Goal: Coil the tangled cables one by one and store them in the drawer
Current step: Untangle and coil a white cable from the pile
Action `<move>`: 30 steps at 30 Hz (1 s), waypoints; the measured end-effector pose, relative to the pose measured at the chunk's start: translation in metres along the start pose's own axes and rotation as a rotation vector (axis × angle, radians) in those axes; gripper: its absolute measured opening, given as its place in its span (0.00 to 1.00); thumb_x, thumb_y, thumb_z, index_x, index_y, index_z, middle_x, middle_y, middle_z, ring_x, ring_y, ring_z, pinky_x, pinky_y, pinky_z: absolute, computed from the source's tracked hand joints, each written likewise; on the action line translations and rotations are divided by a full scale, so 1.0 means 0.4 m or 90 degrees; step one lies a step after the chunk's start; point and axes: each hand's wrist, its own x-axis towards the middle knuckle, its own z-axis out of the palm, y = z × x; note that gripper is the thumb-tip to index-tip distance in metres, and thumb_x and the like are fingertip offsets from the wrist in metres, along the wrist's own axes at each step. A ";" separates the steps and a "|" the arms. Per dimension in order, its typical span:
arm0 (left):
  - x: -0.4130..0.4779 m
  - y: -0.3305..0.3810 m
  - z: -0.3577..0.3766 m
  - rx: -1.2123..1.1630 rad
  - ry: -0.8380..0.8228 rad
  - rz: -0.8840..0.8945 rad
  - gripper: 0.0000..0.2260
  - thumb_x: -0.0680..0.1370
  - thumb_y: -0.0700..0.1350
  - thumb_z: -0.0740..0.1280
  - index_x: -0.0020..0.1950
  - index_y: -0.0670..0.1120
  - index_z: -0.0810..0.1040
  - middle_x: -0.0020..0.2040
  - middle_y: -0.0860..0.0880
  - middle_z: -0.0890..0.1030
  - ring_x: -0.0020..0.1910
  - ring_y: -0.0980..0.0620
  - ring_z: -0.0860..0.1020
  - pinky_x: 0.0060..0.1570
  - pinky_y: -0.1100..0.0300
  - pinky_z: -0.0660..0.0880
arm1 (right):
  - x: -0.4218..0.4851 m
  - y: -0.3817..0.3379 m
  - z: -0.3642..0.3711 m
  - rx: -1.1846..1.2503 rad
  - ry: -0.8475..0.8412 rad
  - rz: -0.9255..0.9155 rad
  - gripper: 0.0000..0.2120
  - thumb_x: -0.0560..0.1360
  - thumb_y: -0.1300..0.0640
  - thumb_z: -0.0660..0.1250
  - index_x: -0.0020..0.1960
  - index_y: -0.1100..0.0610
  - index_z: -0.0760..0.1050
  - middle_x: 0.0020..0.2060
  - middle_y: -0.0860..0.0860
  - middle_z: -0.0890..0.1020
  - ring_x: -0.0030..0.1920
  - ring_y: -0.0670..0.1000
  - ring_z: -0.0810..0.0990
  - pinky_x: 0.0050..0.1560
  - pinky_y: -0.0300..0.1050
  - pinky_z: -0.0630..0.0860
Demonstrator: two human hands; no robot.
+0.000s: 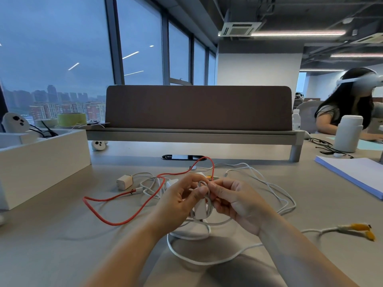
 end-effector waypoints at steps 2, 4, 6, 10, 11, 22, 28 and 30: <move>0.000 -0.004 -0.003 -0.003 0.001 0.004 0.09 0.75 0.52 0.63 0.52 0.51 0.76 0.35 0.59 0.77 0.36 0.60 0.75 0.38 0.65 0.75 | 0.000 0.001 0.000 0.005 -0.008 -0.004 0.05 0.67 0.55 0.70 0.37 0.56 0.82 0.30 0.52 0.77 0.27 0.45 0.73 0.28 0.34 0.72; 0.000 -0.007 -0.003 -0.006 -0.005 0.008 0.09 0.74 0.52 0.64 0.53 0.52 0.76 0.36 0.57 0.76 0.36 0.58 0.75 0.37 0.63 0.76 | 0.000 0.001 0.002 0.007 -0.008 -0.011 0.06 0.67 0.55 0.69 0.35 0.55 0.82 0.29 0.52 0.77 0.26 0.45 0.74 0.28 0.34 0.73; 0.000 -0.005 -0.002 -0.016 -0.011 0.005 0.11 0.73 0.52 0.66 0.54 0.51 0.76 0.37 0.59 0.77 0.37 0.60 0.75 0.37 0.64 0.75 | 0.000 0.000 0.004 0.004 -0.001 -0.020 0.06 0.67 0.55 0.69 0.34 0.55 0.82 0.28 0.52 0.78 0.26 0.46 0.74 0.29 0.34 0.73; 0.000 0.001 -0.004 -0.034 -0.029 -0.012 0.15 0.72 0.51 0.67 0.56 0.49 0.75 0.39 0.58 0.79 0.38 0.60 0.78 0.39 0.66 0.75 | 0.001 0.001 0.003 -0.041 0.029 -0.048 0.06 0.74 0.60 0.67 0.40 0.59 0.80 0.29 0.52 0.79 0.28 0.46 0.75 0.30 0.35 0.74; -0.001 0.002 -0.005 -0.040 -0.033 -0.020 0.15 0.72 0.51 0.68 0.57 0.50 0.74 0.41 0.55 0.79 0.40 0.57 0.80 0.40 0.64 0.77 | 0.001 0.002 0.004 -0.058 0.039 -0.056 0.06 0.75 0.61 0.66 0.41 0.59 0.80 0.29 0.52 0.79 0.28 0.46 0.75 0.31 0.36 0.74; -0.007 0.002 -0.016 -0.082 -0.053 -0.066 0.14 0.71 0.48 0.68 0.56 0.53 0.74 0.48 0.53 0.84 0.49 0.52 0.83 0.45 0.55 0.82 | 0.005 0.004 -0.004 -0.073 0.051 -0.069 0.07 0.77 0.61 0.65 0.42 0.60 0.78 0.28 0.51 0.77 0.27 0.46 0.73 0.30 0.37 0.73; -0.007 0.002 -0.021 -0.094 -0.057 -0.074 0.13 0.71 0.49 0.67 0.55 0.56 0.75 0.48 0.56 0.84 0.49 0.54 0.83 0.42 0.59 0.81 | 0.001 0.003 -0.018 -0.139 0.023 -0.114 0.07 0.77 0.61 0.65 0.42 0.57 0.80 0.30 0.50 0.79 0.30 0.47 0.75 0.32 0.37 0.74; -0.008 0.001 -0.024 -0.087 -0.051 -0.069 0.12 0.71 0.50 0.67 0.54 0.56 0.76 0.48 0.55 0.84 0.49 0.53 0.83 0.42 0.58 0.81 | 0.002 0.007 -0.019 -0.213 0.026 -0.158 0.07 0.77 0.61 0.64 0.43 0.57 0.80 0.30 0.49 0.79 0.31 0.46 0.75 0.33 0.37 0.75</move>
